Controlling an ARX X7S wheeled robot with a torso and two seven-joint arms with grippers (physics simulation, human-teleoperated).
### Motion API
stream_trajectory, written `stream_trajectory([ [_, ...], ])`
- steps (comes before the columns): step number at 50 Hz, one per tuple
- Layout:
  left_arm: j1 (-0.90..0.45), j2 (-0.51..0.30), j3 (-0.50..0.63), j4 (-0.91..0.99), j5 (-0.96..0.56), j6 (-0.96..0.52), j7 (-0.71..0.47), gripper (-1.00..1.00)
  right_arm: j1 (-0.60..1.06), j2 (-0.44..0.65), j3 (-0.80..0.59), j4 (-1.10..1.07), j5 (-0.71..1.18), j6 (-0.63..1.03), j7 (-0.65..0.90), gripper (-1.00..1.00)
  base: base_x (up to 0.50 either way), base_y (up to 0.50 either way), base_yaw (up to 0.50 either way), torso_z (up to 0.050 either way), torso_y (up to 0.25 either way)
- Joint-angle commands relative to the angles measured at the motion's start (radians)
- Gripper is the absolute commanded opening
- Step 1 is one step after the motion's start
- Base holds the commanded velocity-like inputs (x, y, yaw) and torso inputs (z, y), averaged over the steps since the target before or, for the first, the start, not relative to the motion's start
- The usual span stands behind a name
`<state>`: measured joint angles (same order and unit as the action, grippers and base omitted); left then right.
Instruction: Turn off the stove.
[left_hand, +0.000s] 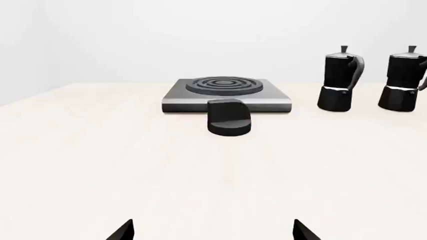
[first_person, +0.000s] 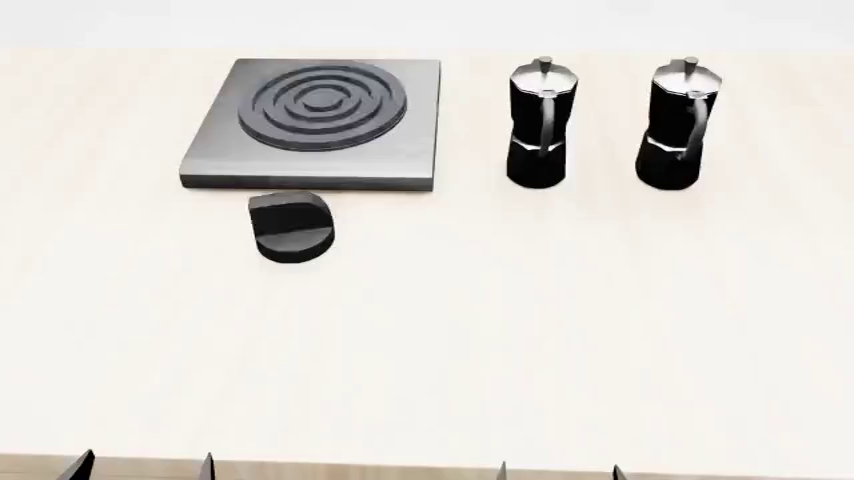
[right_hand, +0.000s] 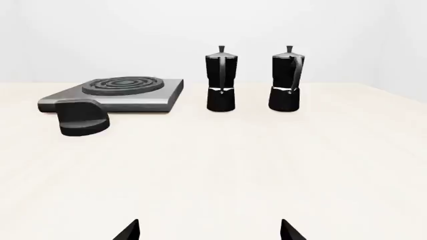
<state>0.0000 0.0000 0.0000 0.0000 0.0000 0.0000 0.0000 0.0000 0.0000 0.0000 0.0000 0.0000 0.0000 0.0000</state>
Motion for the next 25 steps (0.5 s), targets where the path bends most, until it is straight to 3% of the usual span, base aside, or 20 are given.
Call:
stream_trajectory([
  [1,0.002,-0.016,0.017,0.002,-0.016,0.003,-0.019,1.00,-0.002,0.015,-0.022,-0.003,0.016,0.003,0.020,1.00,0.00,0.00,0.00,0.000,0.000],
  [25,-0.029,-0.047,0.055,-0.026,-0.019,0.037,-0.069,1.00,0.003,0.076,-0.052,-0.042,0.059,0.051,0.066,1.00,0.00,0.00,0.00,0.000,0.000],
])
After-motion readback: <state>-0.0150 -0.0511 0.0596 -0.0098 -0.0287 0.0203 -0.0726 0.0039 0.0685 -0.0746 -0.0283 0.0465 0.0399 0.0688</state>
